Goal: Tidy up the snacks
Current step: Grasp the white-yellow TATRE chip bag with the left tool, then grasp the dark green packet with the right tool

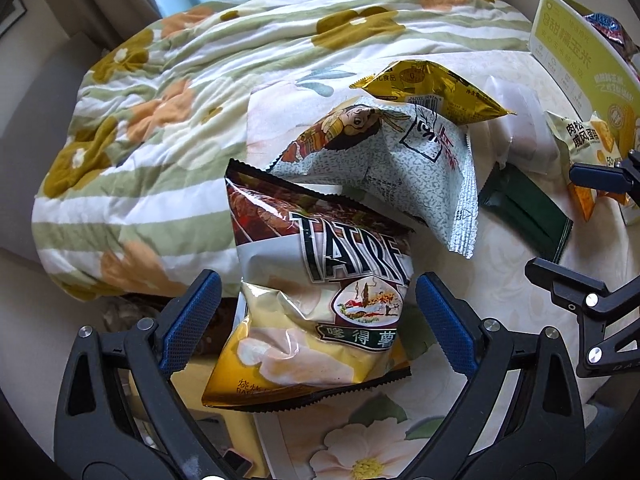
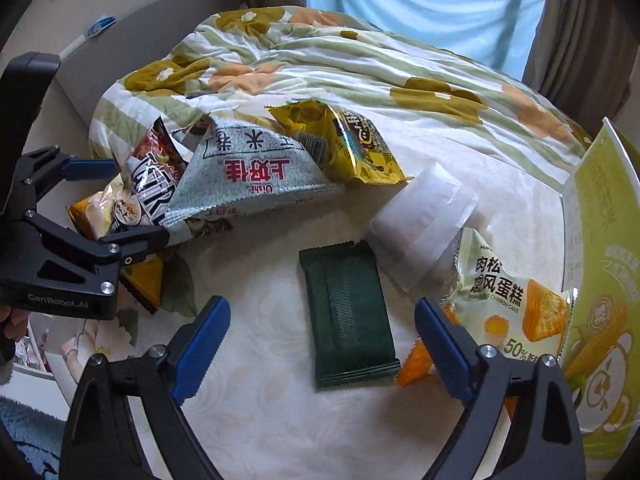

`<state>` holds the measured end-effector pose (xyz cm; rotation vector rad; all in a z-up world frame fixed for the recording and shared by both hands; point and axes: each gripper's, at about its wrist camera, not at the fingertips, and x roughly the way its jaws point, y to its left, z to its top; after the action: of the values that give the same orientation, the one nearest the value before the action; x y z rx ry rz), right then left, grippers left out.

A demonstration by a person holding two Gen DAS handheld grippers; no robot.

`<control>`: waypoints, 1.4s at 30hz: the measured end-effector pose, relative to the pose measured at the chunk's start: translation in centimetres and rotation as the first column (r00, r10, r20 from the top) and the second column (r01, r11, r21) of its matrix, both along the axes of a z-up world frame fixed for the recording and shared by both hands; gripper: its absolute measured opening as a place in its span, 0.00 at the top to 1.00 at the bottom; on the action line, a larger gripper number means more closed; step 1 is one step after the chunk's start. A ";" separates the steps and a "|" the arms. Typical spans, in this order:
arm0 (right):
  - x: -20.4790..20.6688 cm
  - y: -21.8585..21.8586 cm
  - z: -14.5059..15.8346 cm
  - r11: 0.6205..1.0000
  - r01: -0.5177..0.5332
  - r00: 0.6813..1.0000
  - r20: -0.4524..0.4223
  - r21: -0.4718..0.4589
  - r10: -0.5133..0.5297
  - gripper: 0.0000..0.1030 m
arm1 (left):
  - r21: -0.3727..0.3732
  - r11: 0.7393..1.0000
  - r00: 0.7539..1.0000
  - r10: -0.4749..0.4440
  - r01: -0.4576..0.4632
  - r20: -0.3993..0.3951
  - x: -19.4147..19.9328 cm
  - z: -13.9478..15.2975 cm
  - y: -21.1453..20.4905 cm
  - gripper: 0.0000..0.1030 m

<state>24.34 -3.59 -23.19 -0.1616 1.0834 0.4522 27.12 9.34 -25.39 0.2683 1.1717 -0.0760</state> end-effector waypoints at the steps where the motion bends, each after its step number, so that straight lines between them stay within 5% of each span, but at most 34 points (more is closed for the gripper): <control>1: 0.1 0.1 -0.2 1.000 -0.010 1.000 -0.002 -0.004 0.010 0.12 | 0.009 1.000 1.000 -0.005 0.005 -0.011 0.0 -0.2 -0.2 0.15; 13: 1.0 0.1 -2.3 0.997 -0.059 0.998 -0.022 -0.047 0.057 0.28 | 0.047 0.999 0.999 -0.023 0.024 -0.023 -0.7 -0.6 -0.7 0.36; 28: 2.2 1.4 -3.5 0.986 -0.136 0.990 -0.049 -0.096 0.131 0.35 | -0.030 1.000 0.998 -0.011 0.009 -0.065 -3.9 0.1 -1.2 0.37; 34: 1.8 1.6 -3.2 0.990 -0.122 0.992 -0.039 -0.070 0.119 0.59 | -0.053 0.999 0.998 -0.005 0.001 -0.068 -4.6 0.1 -1.3 0.37; 42: 0.2 1.7 -2.7 0.997 -0.069 0.997 -0.042 -0.018 0.069 0.61 | -0.064 0.998 0.998 -0.010 0.007 -0.058 -5.7 0.9 -0.9 0.38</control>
<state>24.59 -1.90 -25.85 -0.2077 1.1258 0.5093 21.47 8.47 -24.50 0.2164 1.2236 -0.1290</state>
